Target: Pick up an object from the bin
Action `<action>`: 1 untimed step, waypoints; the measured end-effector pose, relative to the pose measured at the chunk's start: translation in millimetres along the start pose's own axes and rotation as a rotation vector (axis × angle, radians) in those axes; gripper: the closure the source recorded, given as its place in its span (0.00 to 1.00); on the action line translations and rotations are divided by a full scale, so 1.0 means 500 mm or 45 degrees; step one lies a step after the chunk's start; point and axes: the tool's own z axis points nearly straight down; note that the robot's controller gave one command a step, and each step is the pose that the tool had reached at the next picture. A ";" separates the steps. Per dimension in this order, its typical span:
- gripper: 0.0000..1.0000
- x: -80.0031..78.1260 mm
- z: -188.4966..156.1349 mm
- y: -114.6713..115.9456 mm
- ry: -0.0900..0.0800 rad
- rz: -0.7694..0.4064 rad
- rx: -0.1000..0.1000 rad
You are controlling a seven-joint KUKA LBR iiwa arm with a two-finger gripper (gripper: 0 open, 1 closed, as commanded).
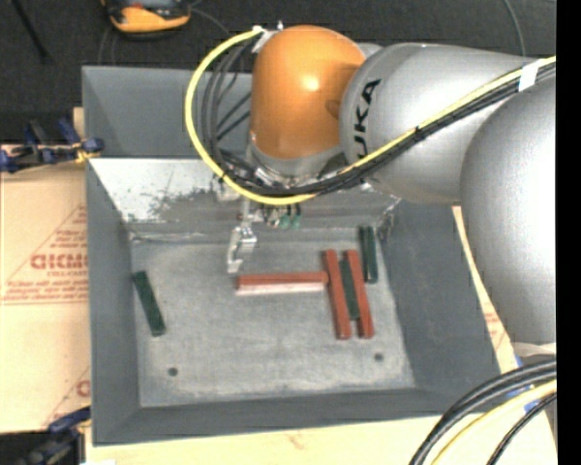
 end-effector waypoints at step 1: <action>1.00 0.044 0.066 -0.062 0.009 0.095 0.003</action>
Offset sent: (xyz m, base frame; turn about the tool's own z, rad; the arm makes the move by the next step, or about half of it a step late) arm 0.0000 0.0000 0.0000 0.0000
